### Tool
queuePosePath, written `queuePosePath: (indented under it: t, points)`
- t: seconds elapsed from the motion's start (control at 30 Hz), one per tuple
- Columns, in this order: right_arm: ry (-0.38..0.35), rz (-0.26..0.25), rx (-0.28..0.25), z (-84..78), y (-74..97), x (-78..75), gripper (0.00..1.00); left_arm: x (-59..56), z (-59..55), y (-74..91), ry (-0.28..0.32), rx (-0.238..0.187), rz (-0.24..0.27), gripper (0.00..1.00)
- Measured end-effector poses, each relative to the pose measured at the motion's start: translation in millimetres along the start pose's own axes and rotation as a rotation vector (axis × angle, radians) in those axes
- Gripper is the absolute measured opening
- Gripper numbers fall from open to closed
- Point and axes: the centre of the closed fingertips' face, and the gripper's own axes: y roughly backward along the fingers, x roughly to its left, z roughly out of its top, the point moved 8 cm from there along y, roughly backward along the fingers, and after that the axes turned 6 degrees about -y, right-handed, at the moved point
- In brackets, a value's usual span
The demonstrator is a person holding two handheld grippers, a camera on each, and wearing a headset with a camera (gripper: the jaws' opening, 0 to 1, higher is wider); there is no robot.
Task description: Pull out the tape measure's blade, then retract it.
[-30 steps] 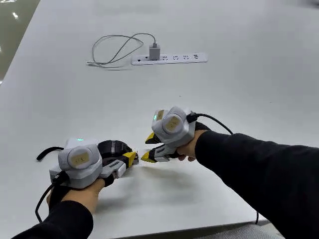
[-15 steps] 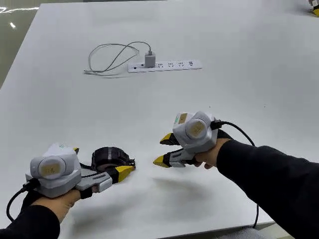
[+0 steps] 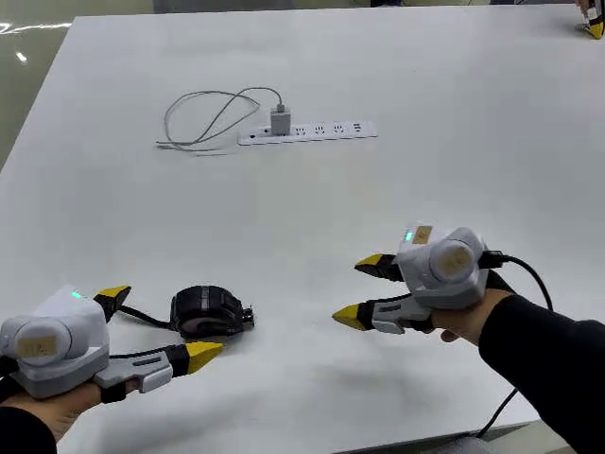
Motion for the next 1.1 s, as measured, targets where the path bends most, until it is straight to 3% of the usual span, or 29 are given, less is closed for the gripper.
queuePosePath:
  t: [0.4, 0.63, 0.77, 1.1]
  points:
    - [-0.068, -0.104, -0.023, -29.8, 43.7, -16.7, 0.48, 4.8, -7.8, 14.8, -0.012, -0.005, 0.016, 0.99]
    - [-0.094, -0.156, -0.036, -43.7, 66.5, -31.3, 0.50, 10.1, -12.6, 27.4, -0.017, -0.035, 0.029, 0.99]
    - [-0.111, -0.186, -0.037, -51.0, 75.3, -34.0, 0.50, 16.9, -16.5, 33.0, -0.007, -0.028, 0.051, 0.99]
    - [-0.098, -0.182, -0.028, -52.0, 80.8, -34.5, 0.51, 21.9, -19.3, 41.7, 0.002, -0.027, 0.062, 0.99]
